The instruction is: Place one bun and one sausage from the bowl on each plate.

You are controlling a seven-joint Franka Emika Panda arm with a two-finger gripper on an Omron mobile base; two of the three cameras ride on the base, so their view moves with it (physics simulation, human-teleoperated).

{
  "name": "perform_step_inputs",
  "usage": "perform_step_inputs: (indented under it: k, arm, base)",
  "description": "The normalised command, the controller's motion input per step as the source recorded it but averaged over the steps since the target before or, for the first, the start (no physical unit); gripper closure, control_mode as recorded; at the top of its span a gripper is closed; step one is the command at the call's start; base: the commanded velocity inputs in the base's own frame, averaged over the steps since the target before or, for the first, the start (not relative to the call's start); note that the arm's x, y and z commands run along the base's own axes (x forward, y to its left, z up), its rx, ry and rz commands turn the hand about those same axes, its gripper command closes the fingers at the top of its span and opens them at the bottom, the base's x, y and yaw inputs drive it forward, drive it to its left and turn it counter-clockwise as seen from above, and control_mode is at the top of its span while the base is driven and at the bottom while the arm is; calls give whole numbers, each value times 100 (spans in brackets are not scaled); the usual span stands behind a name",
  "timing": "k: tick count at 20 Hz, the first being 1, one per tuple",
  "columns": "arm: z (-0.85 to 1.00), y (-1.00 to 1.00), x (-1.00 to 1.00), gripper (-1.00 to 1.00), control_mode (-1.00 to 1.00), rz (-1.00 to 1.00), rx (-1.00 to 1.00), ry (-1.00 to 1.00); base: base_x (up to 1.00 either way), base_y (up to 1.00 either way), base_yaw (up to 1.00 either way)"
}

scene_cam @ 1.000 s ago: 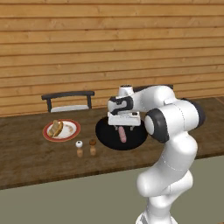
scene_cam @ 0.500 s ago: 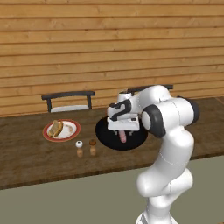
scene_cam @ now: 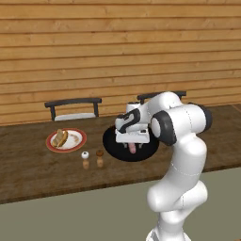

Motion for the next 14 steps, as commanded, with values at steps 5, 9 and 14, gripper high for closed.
perform_step_inputs:
  k: [5, 9, 14]
  arm:
    - [-1, 0, 0, 100, -100, 0, 0, 0]
    - [2, 3, -5, 100, -100, 1, 0, -3]
    - [50, 18, -11, 100, -100, 1, 0, -17]
  base:
    - [0, 0, 0]
    - [0, 0, 0]
    - [0, 0, 0]
